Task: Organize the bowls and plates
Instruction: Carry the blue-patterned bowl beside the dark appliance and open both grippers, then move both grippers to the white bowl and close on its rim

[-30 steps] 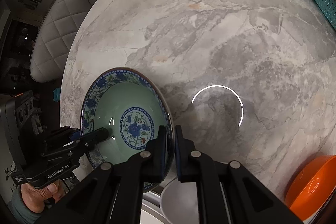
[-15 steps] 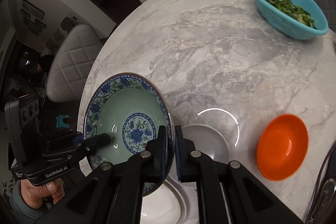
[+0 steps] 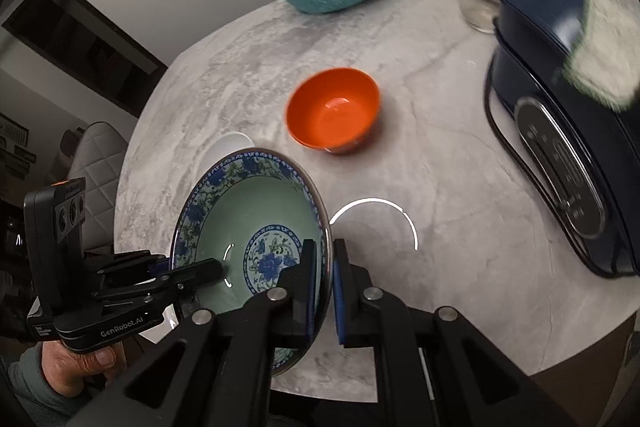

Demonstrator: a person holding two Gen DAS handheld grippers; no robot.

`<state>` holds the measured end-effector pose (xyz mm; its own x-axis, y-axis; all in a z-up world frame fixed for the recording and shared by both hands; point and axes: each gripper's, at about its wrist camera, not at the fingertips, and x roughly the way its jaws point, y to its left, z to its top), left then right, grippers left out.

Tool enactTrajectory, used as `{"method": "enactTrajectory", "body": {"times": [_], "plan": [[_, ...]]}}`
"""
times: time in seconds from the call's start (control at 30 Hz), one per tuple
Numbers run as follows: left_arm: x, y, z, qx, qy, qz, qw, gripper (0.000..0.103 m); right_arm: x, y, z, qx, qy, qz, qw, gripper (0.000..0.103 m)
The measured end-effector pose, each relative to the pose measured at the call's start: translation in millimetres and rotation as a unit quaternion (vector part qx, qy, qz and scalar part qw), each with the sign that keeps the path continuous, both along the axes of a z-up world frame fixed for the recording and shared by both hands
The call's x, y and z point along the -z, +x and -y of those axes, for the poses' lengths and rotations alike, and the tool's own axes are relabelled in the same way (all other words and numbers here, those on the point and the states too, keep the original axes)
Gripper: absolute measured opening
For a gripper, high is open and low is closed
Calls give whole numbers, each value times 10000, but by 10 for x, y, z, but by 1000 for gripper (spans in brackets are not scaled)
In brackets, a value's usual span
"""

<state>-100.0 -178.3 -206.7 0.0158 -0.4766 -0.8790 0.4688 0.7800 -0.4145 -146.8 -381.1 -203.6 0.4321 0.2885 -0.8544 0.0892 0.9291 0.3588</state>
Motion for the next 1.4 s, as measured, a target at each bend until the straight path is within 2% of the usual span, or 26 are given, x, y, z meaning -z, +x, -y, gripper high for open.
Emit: {"method": "enactTrajectory", "body": {"times": [0.2, 0.4, 0.63, 0.83, 0.87, 0.93, 0.97, 1.0, 1.03, 1.07, 1.1, 1.2, 1.27, 1.3, 1.4], "plan": [[402, -106, 448, 30, 347, -54, 9994, 15, 439, -100, 401, 91, 77, -176, 9998, 10], [690, -106, 658, -59, 614, -96, 9980, 15, 767, -62, 619, -52, 130, -374, 9992, 10], [763, -50, 759, -111, 734, -151, 9971, 15, 940, -36, 742, -187, 232, -448, 9986, 9], [727, -2, 710, -150, 645, -203, 9976, 16, 1011, 7, 767, -196, 276, -473, 9983, 11], [729, 3, 695, -163, 625, -277, 9975, 21, 1010, 6, 761, -211, 287, -465, 9983, 12], [667, -5, 658, -200, 552, -263, 9979, 52, 997, 10, 745, -225, 287, -449, 9983, 14], [597, -12, 620, -214, 458, -206, 9985, 78, 983, 1, 742, -211, 272, -425, 9985, 17], [506, -18, 562, -248, 353, -126, 9990, 83, 957, -18, 746, -173, 280, -387, 9987, 34], [408, -16, 517, -265, 306, -62, 9992, 83, 921, -45, 763, -126, 301, -325, 9989, 55], [308, -3, 467, -266, 265, -34, 9993, 85, 874, -73, 772, -69, 287, -258, 9992, 62], [196, 16, 395, -301, 199, 16, 9993, 90, 810, -96, 775, -31, 227, -185, 9996, 65], [-190, 138, 60, -497, -91, 336, 9982, 96, 564, -117, 746, -15, 24, 14, 10000, 65], [-398, 288, -243, -718, -103, 600, 9956, 103, 334, -71, 696, -24, 28, 252, 9997, 65], [-471, 379, -411, -826, -70, 733, 9939, 103, 211, -27, 657, -59, 95, 391, 9992, 66], [-511, 695, -899, -1156, 435, 901, 9882, 103, -118, 186, 448, -263, 517, 766, 9954, 75]]}}
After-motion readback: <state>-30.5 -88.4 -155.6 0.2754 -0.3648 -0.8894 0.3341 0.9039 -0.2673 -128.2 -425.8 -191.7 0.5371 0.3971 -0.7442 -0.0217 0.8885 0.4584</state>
